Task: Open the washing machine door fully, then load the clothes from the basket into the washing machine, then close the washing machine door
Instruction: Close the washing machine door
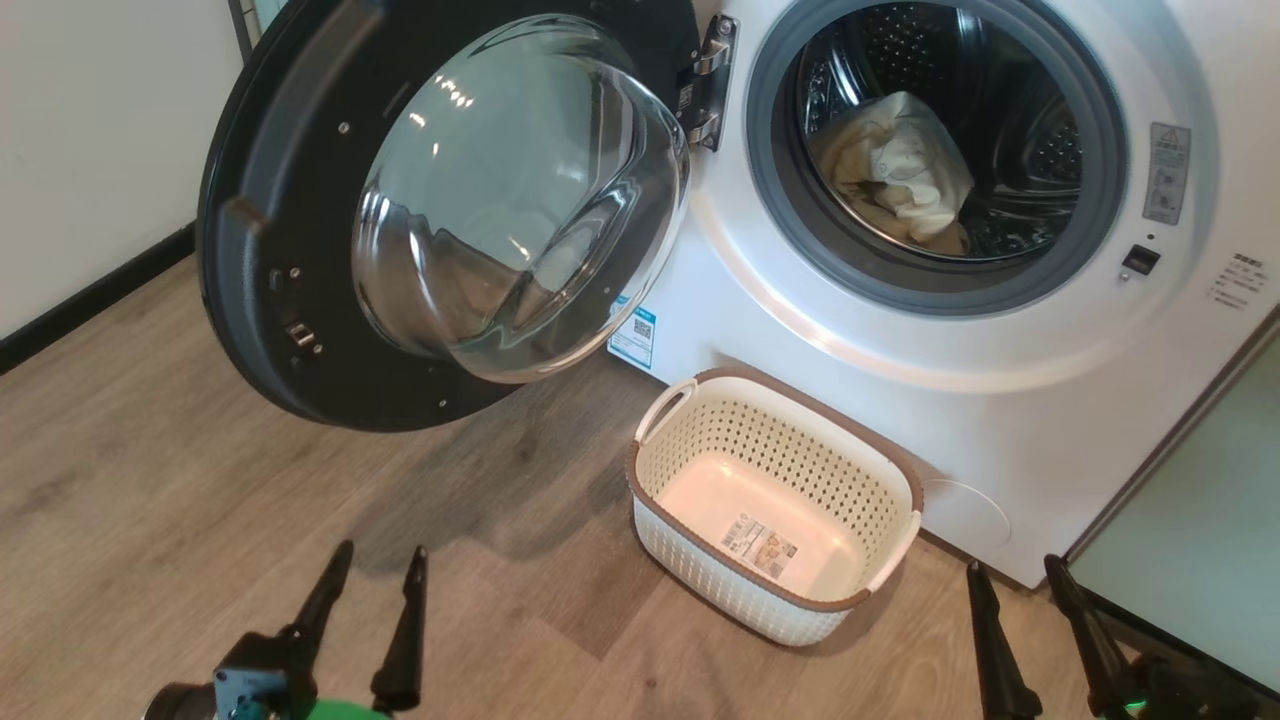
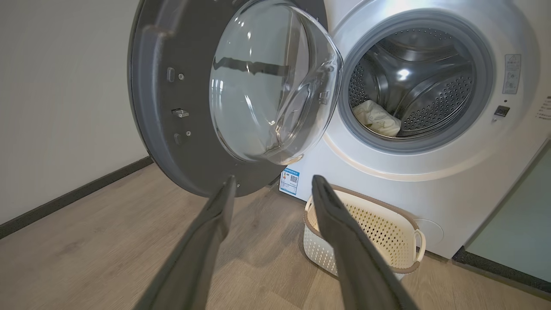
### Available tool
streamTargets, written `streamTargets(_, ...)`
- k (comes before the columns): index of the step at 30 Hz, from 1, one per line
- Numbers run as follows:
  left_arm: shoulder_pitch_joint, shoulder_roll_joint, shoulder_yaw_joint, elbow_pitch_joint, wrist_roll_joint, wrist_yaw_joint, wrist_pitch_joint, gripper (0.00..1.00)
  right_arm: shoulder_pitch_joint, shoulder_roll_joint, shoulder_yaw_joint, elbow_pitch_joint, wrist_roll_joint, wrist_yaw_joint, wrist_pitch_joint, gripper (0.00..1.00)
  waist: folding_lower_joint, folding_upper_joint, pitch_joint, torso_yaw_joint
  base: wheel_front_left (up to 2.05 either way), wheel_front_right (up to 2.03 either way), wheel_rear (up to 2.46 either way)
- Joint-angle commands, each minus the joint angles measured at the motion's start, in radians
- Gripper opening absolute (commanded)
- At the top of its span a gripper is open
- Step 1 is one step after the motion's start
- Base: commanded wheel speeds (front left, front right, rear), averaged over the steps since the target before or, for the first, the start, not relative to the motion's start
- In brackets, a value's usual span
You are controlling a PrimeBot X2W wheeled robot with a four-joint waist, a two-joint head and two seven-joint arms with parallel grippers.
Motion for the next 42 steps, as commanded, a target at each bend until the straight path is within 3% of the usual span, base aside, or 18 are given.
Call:
streamTargets(1, -0.045, 0.016, 0.041, -0.036, -0.004, 0.005, -0.003, 0.26, -0.041, -0.016, 0.016, -0.030, 0.006, -0.003, -0.007, 1.00, 0.0000, -0.0001, 0.000, -0.001, 0.00, 0.00, 0.00)
streamTargets(2, -0.045, 0.016, 0.039, -0.037, -0.009, 0.000, -0.003, 0.00, -0.041, -0.016, 0.016, -0.031, 0.007, -0.003, -0.007, 1.00, 0.0000, -0.0001, 0.000, -0.002, 0.00, 0.00, 0.00)
streamTargets(9, -0.045, 0.017, 0.036, -0.045, -0.025, -0.021, -0.006, 0.00, -0.041, -0.016, 0.012, -0.033, 0.008, -0.003, -0.007, 1.00, 0.0000, -0.0001, -0.001, -0.001, 0.00, 0.00, 0.00)
streamTargets(13, -0.054, 0.010, 0.041, -0.072, -0.052, -0.054, -0.013, 0.00, -0.041, -0.016, 0.011, -0.034, 0.008, -0.003, -0.007, 1.00, 0.0000, -0.0001, -0.001, 0.003, 0.00, 0.00, 0.00)
streamTargets(18, -0.083, -0.054, 0.082, -0.177, -0.202, -0.171, -0.021, 0.00, -0.039, -0.016, 0.006, -0.035, 0.008, -0.003, -0.007, 1.00, 0.0000, -0.0001, -0.001, 0.008, 0.00, 0.00, 0.00)
streamTargets(24, -0.155, -0.125, 0.194, -0.327, -0.518, -0.332, -0.018, 0.00, -0.038, -0.016, 0.002, -0.038, 0.007, -0.003, -0.007, 1.00, 0.0000, -0.0001, -0.001, 0.009, 0.00, 0.00, 0.00)
streamTargets(28, -0.259, -0.089, 0.310, -0.376, -0.711, -0.374, 0.031, 0.00, -0.038, -0.016, 0.004, -0.039, 0.008, -0.003, -0.007, 1.00, 0.0000, -0.0001, 0.001, 0.008, 0.00, 0.00, 0.00)
streamTargets(34, -0.433, 0.003, 0.477, -0.332, -0.897, -0.371, 0.097, 0.00, -0.038, -0.016, 0.002, -0.040, 0.004, -0.003, -0.007, 1.00, 0.0000, -0.0001, 0.012, -0.002, 0.00, 0.00, 0.00)
streamTargets(42, -0.710, 0.145, 0.632, -0.032, -1.155, -0.333, 0.224, 0.00, -0.044, -0.016, 0.007, -0.038, -0.007, -0.003, -0.007, 1.00, 0.0000, -0.0001, 0.035, -0.038, 0.00, 0.00, 0.00)
